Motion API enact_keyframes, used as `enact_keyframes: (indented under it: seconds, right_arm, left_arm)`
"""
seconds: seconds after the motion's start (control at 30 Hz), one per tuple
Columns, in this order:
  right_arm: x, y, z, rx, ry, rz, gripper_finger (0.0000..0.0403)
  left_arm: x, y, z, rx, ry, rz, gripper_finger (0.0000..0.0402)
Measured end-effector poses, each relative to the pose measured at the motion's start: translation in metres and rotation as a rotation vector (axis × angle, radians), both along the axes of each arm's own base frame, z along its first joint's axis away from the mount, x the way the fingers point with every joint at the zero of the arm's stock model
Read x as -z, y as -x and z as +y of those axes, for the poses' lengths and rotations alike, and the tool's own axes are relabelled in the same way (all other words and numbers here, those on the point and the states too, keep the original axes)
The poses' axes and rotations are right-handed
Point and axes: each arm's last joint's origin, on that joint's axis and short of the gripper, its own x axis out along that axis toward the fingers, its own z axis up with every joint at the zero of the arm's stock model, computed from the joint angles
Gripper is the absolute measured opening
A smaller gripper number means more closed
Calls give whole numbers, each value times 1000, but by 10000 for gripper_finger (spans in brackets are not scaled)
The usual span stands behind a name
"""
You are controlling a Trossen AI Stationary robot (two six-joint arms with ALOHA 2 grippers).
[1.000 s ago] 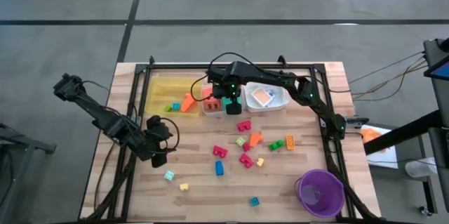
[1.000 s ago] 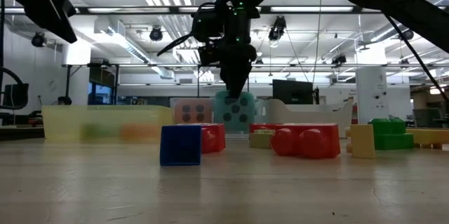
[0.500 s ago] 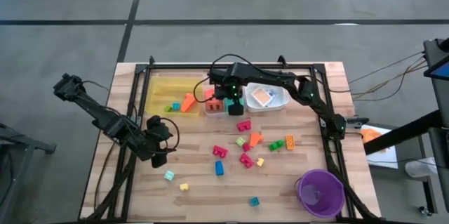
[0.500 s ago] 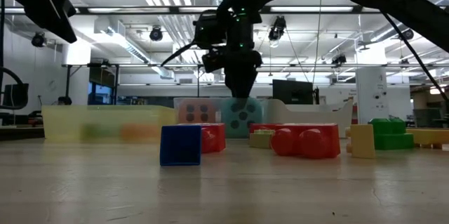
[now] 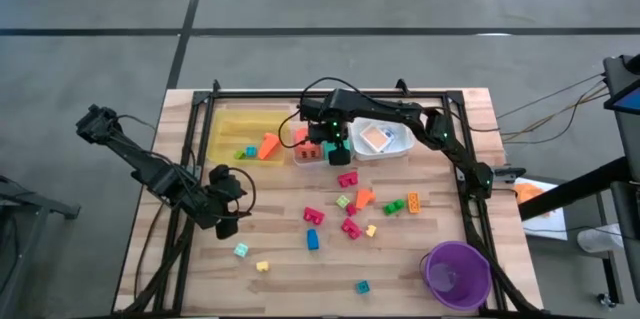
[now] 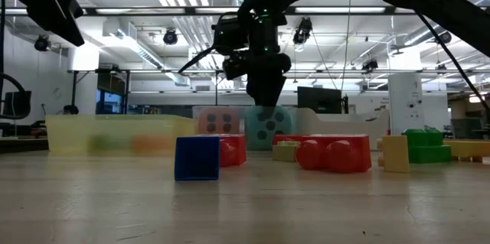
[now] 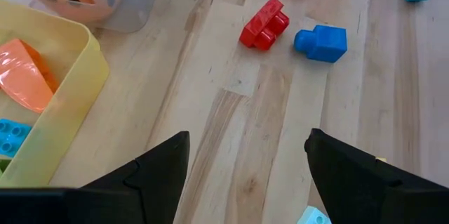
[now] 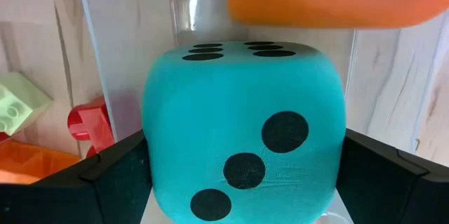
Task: Pick & Place Toys
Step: Put the blue dice into the transparent bin
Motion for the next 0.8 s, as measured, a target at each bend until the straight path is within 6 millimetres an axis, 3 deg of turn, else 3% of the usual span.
enact_keyframes:
  seconds: [0.8]
  right_arm:
    - [1,0,3,135,-73,10,361]
  left_arm:
    - [0,0,0,1,1,-3,281]
